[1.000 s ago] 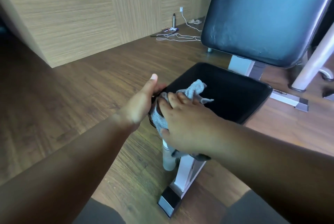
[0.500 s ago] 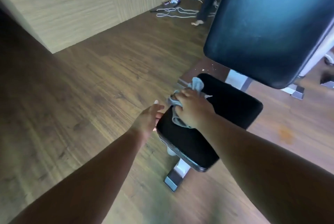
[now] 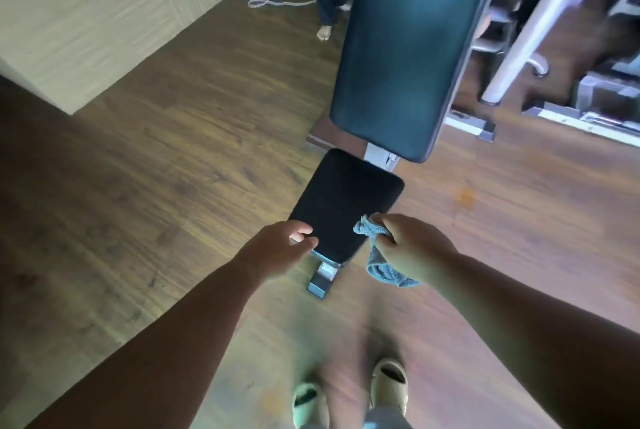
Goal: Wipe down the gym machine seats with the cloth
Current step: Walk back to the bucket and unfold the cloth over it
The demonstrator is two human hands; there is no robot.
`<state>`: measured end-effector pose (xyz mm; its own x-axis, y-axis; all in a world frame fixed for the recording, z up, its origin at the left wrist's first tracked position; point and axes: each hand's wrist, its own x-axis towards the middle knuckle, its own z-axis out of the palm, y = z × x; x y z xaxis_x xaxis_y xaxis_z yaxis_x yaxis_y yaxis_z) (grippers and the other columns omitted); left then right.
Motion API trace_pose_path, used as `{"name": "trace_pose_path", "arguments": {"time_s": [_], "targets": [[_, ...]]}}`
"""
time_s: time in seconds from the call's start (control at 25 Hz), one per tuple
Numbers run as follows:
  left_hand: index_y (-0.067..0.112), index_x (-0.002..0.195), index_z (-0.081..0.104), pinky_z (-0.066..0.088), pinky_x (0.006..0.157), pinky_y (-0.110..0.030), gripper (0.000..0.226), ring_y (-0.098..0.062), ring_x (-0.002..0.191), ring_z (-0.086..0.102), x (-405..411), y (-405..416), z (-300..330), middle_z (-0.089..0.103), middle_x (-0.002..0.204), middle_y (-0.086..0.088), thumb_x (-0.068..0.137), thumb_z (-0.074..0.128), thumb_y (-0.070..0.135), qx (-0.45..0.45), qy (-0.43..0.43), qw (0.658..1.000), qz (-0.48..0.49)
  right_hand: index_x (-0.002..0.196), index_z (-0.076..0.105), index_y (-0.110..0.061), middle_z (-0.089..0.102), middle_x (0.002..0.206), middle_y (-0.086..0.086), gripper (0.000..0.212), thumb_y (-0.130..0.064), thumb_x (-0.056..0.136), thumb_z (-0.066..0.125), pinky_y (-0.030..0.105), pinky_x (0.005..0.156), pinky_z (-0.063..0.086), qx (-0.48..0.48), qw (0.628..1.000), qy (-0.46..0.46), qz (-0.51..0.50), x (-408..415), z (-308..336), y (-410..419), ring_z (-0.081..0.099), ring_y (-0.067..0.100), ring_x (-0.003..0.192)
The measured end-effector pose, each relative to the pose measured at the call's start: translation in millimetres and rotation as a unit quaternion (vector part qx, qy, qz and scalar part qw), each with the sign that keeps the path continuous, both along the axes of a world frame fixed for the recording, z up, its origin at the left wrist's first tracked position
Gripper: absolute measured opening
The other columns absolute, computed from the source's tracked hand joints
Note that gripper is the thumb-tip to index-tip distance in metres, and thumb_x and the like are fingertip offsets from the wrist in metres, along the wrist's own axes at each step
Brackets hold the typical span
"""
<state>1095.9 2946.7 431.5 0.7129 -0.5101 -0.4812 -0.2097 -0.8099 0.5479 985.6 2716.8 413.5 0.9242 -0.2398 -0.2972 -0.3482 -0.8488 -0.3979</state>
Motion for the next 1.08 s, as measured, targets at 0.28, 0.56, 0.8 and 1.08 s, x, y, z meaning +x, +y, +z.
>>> {"name": "trace_pose_path", "arguments": {"time_s": [0.28, 0.56, 0.8, 1.08], "targets": [[0.036, 0.13, 0.058, 0.048, 0.092, -0.031, 0.041, -0.007, 0.106, 0.06, -74, -20, 88, 0.063, 0.123, 0.014, 0.092, 0.055, 0.052, -0.011, -0.1, 0.981, -0.169, 0.122, 0.055, -0.035, 0.063, 0.115, -0.011, 0.035, -0.039, 0.09, 0.043, 0.033, 0.079, 0.047, -0.048, 0.995, -0.057, -0.072, -150, 94, 25, 0.06, 0.02, 0.104], [0.035, 0.123, 0.063, 0.05, 0.094, -0.031, 0.046, -0.007, 0.105, 0.063, -203, -90, 115, 0.066, 0.116, 0.016, 0.085, 0.055, 0.06, -0.033, -0.097, 0.917, -0.385, 0.115, 0.053, -0.04, 0.06, 0.106, -0.015, 0.043, -0.055, 0.08, 0.035, 0.032, 0.078, 0.048, -0.067, 0.966, -0.055, -0.244, -336, 121, 49, 0.059, 0.012, 0.099], [0.037, 0.123, 0.061, 0.05, 0.093, -0.031, 0.042, -0.008, 0.104, 0.064, -385, -178, 133, 0.064, 0.116, 0.017, 0.088, 0.057, 0.06, -0.051, -0.119, 0.825, -0.55, 0.113, 0.056, -0.038, 0.061, 0.1, -0.014, 0.041, -0.053, 0.079, 0.037, 0.031, 0.075, 0.049, -0.091, 0.893, -0.042, -0.438, -536, 130, 56, 0.06, 0.011, 0.094], [0.04, 0.121, 0.061, 0.048, 0.09, -0.027, 0.037, -0.007, 0.106, 0.061, -694, -274, 137, 0.059, 0.114, 0.021, 0.088, 0.058, 0.058, -0.079, -0.106, 0.722, -0.679, 0.116, 0.055, -0.041, 0.063, 0.111, -0.017, 0.05, -0.059, 0.075, 0.031, 0.03, 0.08, 0.049, -0.121, 0.784, -0.036, -0.607, -835, 146, 56, 0.061, 0.011, 0.103]]}}
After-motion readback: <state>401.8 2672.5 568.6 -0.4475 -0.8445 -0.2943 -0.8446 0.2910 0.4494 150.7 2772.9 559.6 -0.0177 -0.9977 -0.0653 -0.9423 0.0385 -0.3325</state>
